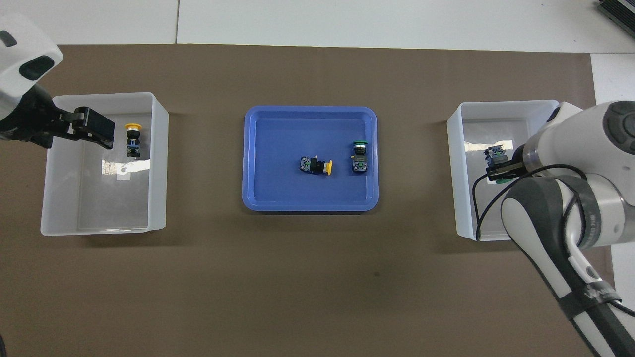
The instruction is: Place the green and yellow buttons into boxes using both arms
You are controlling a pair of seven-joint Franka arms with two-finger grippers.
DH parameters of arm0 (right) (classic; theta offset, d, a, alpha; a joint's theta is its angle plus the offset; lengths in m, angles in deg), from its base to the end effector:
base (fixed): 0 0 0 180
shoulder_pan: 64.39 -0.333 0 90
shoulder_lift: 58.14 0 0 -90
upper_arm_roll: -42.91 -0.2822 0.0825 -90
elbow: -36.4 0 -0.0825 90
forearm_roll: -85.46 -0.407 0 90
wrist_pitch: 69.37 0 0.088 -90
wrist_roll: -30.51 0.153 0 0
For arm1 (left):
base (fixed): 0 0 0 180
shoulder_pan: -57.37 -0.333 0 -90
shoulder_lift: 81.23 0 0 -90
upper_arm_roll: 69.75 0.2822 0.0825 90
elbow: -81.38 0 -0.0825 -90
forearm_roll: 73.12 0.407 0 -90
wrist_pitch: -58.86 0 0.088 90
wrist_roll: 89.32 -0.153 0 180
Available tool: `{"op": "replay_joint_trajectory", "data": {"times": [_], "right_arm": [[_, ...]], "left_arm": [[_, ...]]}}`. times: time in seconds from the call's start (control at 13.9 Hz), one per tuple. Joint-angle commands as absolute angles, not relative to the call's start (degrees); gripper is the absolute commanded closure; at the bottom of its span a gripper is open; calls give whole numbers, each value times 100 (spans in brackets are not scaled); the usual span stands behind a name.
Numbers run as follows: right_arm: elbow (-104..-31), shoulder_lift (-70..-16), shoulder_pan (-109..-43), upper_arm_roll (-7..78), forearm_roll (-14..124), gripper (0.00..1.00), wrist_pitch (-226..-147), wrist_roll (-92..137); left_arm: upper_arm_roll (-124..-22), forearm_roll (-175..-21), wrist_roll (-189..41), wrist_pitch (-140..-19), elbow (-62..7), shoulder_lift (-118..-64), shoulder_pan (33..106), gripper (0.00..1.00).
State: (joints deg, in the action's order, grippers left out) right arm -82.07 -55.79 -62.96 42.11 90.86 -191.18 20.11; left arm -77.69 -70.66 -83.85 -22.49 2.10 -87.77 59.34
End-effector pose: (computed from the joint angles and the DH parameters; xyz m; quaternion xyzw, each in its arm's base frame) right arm 0.5765 -0.0142 0.3228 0.9932 0.1094 0.0048 0.0406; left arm 0.5827 -0.0905 0.5572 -0.9985 0.0362 0.0363 0.0185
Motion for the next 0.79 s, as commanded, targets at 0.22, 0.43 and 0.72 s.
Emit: {"op": "replay_joint_trajectory", "data": {"times": [0.22,0.43,0.72], "right_arm": [[-9586,-5858,-5710,4141,8845,100,-20462,1425],[-9806,-5788,-5727,4141,8845,100,-20804,1425],[-9877,-5770,-5797,4141,8836,97,-20885,1504]], "left_arm": [[-7713,-7110,-8431,-3647,-1817,-7869,5825,0],[-7713,-7110,-8431,-4090,-2251,-7693,5798,0],[-7695,-7110,-8745,-4055,-2260,-7675,5562,0]]}}
